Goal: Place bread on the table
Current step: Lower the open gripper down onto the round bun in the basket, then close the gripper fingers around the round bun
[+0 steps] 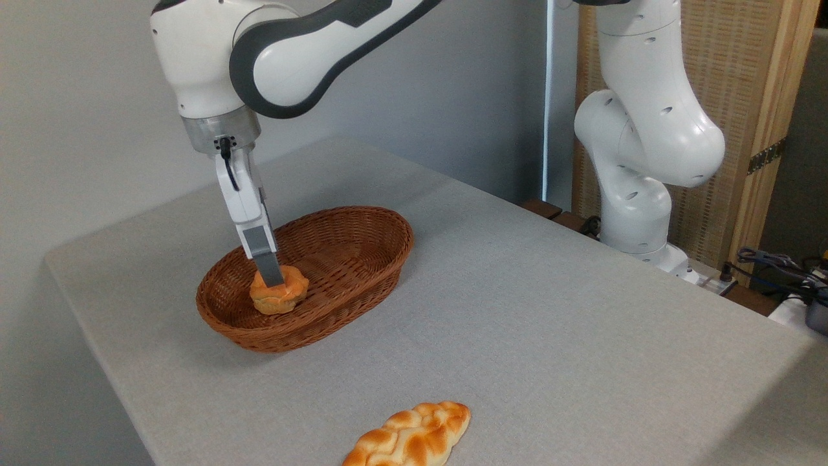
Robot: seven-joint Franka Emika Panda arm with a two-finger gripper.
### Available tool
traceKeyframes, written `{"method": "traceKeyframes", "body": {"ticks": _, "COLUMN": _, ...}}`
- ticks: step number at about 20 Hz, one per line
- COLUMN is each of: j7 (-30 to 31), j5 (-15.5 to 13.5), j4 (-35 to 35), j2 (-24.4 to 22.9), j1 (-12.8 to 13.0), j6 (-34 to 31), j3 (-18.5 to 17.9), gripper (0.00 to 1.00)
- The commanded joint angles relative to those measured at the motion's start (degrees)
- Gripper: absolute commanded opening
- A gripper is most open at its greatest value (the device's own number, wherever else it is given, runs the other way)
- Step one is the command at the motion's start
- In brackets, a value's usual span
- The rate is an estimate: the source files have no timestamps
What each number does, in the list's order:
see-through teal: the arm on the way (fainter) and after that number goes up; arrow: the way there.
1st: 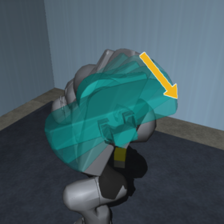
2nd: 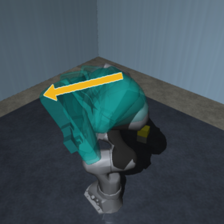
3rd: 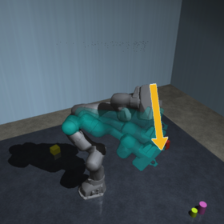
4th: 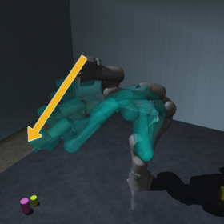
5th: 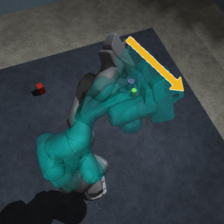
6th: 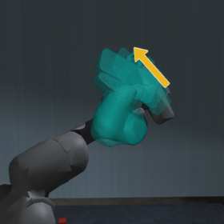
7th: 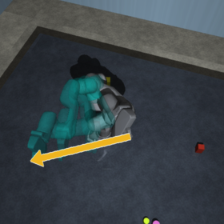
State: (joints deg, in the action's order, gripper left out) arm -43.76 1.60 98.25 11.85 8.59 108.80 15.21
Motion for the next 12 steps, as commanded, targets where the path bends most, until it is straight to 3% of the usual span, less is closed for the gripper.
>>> {"method": "traceKeyframes", "body": {"ticks": 1, "j7": 0.9, "j5": 1.0, "j4": 0.7, "j2": 0.2, "j1": -0.1, "j6": 1.4, "j3": 0.2, "gripper": 1.0}}
{"method": "traceKeyframes", "body": {"ticks": 12, "j7": 0.9, "j5": 2.0, "j4": 3.1, "j2": 0.5, "j1": 0.3, "j6": 4.0, "j3": 0.3, "gripper": 1.0}}
